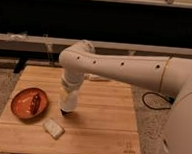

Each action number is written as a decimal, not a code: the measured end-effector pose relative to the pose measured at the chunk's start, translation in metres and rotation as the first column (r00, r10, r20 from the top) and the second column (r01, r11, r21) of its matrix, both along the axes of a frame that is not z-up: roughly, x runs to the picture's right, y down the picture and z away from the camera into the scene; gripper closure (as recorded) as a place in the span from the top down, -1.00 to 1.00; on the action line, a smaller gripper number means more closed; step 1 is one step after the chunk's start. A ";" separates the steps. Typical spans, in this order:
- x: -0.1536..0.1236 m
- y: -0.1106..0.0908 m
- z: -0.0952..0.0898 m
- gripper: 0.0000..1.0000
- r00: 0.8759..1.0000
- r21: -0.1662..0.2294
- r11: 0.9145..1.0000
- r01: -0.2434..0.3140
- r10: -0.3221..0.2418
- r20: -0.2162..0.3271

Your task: Place the ceramic cup over the eraser

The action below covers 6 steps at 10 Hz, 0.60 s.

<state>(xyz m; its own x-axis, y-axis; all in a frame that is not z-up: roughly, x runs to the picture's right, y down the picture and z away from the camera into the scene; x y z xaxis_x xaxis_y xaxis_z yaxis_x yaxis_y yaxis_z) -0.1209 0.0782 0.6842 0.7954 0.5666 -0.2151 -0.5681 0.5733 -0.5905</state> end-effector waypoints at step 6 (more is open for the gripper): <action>-0.012 0.024 0.038 -0.11 0.999 -0.023 0.998 0.052 -0.052 -0.014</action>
<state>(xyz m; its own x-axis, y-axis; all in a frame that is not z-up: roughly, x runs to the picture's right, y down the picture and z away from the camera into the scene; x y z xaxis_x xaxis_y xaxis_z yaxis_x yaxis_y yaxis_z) -0.1324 0.1024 0.7226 0.8206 0.5192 -0.2388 -0.5461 0.5892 -0.5955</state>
